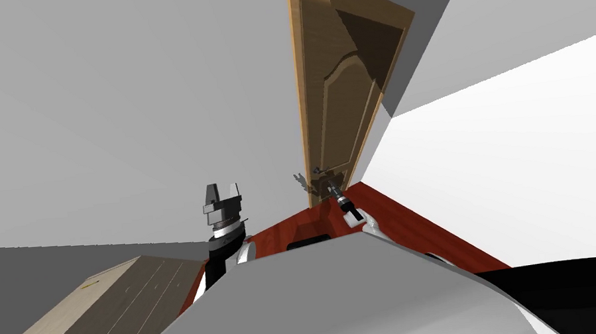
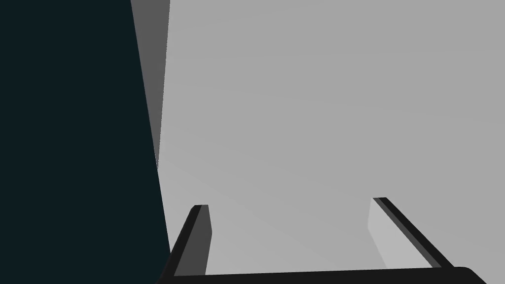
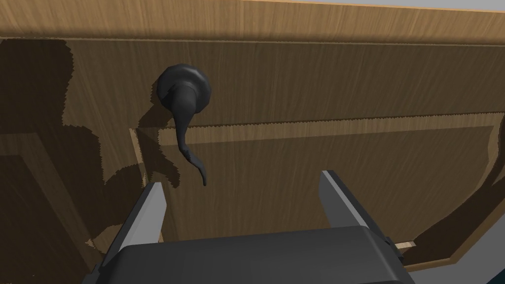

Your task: Pull the door open

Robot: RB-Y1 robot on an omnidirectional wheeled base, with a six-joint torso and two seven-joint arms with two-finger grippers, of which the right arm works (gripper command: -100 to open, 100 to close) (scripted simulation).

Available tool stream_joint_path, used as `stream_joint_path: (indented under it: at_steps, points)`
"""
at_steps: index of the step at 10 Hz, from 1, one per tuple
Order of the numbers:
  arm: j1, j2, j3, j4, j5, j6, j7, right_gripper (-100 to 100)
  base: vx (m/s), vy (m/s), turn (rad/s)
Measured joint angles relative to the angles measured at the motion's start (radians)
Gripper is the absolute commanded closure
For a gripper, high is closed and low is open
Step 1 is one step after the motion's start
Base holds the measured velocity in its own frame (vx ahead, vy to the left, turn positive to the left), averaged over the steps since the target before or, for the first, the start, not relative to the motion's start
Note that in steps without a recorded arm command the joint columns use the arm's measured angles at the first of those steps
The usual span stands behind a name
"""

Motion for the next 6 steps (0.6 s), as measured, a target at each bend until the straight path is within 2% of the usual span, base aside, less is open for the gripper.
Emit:
stream_joint_path:
  at_steps: [6]
  points:
    - [-0.057,-0.026,0.012,0.138,-0.001,-0.027,-0.011,-100,0.07,-0.094,0.107]
